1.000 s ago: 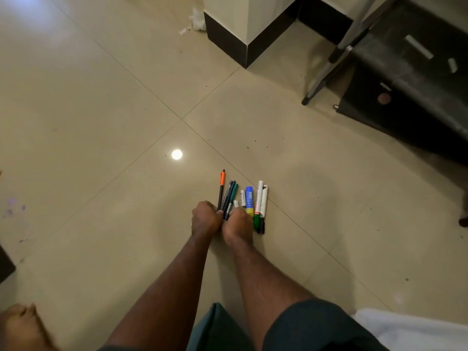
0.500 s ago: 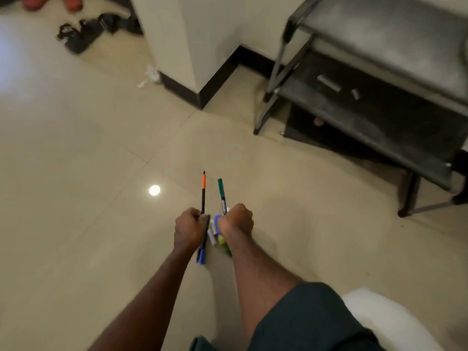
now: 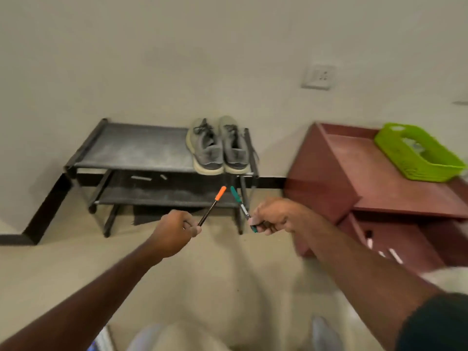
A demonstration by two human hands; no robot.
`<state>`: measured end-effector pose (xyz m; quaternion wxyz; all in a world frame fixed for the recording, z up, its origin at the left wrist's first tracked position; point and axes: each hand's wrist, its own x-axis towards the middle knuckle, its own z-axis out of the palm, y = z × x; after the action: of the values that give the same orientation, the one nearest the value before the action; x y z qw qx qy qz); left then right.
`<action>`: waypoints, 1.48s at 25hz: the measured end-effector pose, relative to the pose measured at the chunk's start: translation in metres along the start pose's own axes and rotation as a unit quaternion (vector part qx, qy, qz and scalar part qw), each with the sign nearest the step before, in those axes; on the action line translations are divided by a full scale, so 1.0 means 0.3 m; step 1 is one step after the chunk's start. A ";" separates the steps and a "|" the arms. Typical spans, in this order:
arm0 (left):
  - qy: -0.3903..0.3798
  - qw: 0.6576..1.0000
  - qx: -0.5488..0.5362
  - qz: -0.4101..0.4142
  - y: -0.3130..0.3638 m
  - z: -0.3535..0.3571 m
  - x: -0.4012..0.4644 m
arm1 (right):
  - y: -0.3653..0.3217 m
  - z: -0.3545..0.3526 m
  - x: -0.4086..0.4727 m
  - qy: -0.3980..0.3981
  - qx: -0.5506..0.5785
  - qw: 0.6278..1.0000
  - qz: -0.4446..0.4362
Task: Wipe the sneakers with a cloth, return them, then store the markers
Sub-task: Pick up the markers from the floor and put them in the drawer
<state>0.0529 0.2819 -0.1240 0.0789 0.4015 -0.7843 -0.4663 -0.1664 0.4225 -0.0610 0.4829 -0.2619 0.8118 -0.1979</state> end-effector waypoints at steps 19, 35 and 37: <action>-0.165 0.951 0.243 0.100 1.015 1.524 0.143 | 1.262 -0.975 -0.199 0.148 0.025 0.955 0.256; -0.102 0.975 0.178 0.084 1.040 1.491 0.193 | 1.153 -0.885 -0.139 0.223 -0.067 0.950 0.208; -0.100 0.976 0.159 0.115 1.050 1.366 0.171 | 1.049 -0.858 -0.168 0.213 -0.072 0.958 0.175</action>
<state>-0.3605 0.5961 -0.1129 -0.0116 0.2677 -0.8930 -0.3616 -0.4486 0.7182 -0.0901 0.3056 -0.1016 0.9412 -0.1021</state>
